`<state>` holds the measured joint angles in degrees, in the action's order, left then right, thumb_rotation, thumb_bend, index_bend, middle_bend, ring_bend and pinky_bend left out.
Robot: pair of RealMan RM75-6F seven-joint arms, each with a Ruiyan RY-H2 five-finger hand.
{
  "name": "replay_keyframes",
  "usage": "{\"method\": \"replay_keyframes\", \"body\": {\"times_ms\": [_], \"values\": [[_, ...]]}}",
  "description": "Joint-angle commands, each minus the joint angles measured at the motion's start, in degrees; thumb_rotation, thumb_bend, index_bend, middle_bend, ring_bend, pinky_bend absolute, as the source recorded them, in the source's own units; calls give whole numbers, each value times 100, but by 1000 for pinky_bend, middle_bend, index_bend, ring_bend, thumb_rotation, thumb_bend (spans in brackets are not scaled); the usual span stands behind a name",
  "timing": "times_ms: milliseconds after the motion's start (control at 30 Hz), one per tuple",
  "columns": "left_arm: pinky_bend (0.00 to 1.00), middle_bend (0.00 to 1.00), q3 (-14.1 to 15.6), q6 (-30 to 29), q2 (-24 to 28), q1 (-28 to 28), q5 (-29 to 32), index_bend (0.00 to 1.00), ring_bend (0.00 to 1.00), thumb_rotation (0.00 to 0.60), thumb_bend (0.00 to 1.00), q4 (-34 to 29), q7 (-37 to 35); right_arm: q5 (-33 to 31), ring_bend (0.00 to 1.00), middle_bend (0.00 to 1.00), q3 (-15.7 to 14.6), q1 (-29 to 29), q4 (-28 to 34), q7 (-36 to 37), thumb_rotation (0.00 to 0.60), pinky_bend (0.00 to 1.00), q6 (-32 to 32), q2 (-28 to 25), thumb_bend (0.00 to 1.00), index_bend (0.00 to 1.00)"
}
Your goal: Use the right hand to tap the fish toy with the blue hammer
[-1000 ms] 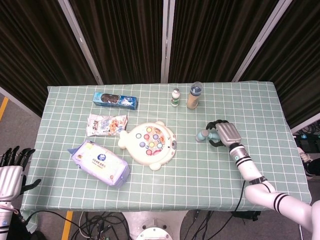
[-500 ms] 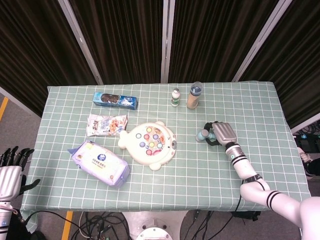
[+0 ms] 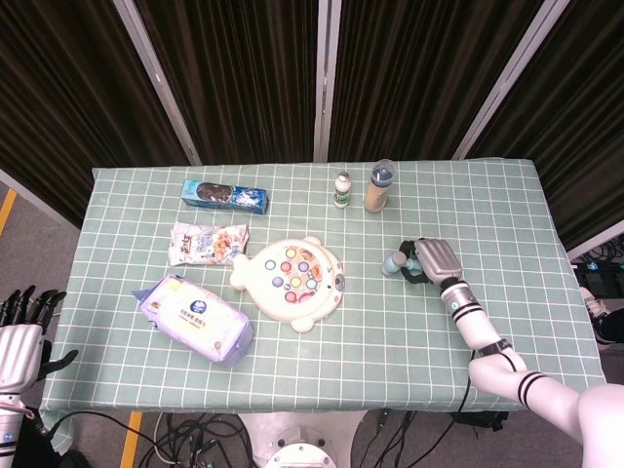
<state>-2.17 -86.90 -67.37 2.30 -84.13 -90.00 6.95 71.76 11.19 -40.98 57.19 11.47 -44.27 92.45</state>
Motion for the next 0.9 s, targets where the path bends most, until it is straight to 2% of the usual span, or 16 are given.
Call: {"method": "replay_keyframes", "body": {"times_ms": [33, 233, 400, 700, 900], "values": [[2, 138, 0, 4, -1, 0, 3, 171, 0, 600, 0, 1, -3, 42, 388, 496, -9, -11, -62, 82, 600, 444, -1, 34, 343, 542], [2, 138, 4, 0, -5, -8, 5, 171, 0, 600, 0, 9, -7, 236, 450, 545, -26, -13, -99, 316, 600, 538, -144, 29, 477, 631], [2, 139, 0, 4, 6, -4, 6, 171, 0, 600, 0, 1, -2, 518, 480, 575, -88, -17, 200, 353, 600, 578, -338, -288, 549, 677], [2, 138, 14, -45, 13, -30, -25, 171, 0, 600, 0, -22, 9, 1076, 517, 610, -92, -242, 1712, 51, 600, 650, -528, -1254, 628, 722], [2, 138, 39, -126, 25, -70, -90, 171, 0, 600, 0, -29, 5, 871, 520, 612, 93, -782, 2387, -172, 600, 661, 176, -1411, 653, 725]]}}
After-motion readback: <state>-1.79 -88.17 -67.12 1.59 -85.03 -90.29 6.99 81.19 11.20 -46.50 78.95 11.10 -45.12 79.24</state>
